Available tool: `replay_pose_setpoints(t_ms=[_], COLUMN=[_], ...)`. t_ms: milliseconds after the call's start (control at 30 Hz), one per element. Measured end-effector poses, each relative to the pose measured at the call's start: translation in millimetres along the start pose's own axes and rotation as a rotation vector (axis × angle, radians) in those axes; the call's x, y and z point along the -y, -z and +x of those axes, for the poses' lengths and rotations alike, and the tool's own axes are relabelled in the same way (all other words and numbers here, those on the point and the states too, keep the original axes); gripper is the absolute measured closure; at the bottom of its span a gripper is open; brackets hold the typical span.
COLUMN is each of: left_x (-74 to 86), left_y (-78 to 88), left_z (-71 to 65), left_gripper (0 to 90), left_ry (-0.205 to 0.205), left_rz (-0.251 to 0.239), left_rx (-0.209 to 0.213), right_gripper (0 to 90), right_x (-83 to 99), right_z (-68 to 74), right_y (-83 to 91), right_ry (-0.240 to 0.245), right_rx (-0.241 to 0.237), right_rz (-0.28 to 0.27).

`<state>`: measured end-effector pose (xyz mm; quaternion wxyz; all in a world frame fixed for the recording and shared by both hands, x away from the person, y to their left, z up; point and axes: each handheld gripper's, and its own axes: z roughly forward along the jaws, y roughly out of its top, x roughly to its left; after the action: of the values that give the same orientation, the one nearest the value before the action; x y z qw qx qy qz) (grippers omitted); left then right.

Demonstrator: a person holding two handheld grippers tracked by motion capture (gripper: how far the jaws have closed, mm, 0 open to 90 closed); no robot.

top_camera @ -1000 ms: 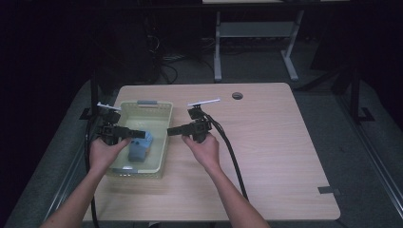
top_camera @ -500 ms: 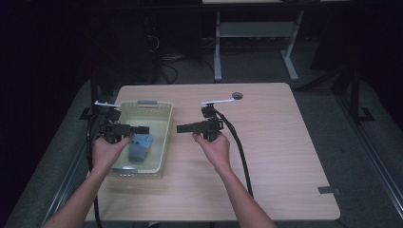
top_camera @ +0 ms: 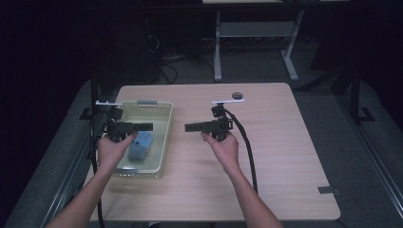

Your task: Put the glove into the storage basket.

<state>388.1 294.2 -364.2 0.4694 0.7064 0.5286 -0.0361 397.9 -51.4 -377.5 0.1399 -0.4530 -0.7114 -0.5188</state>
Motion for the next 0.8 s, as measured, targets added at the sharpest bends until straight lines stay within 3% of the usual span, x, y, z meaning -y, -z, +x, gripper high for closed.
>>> replay_pose_setpoints(t_ms=[300,800], left_x=[-2.2,-4.0], left_y=[-12.6,-34.5], left_z=[-9.0,-27.0], left_gripper=[34.7,33.5], left_ry=[-0.008,-0.021], left_rz=[-0.014,-0.007], left_rx=[0.031,0.060], right_gripper=[42.1,41.2], right_x=[4.0,5.6], right_z=[-12.2,-26.2], right_y=[16.7,46.9], right_ry=[-0.032,-0.050], right_rx=[-0.019,-0.005], right_rz=[-0.015,-0.041])
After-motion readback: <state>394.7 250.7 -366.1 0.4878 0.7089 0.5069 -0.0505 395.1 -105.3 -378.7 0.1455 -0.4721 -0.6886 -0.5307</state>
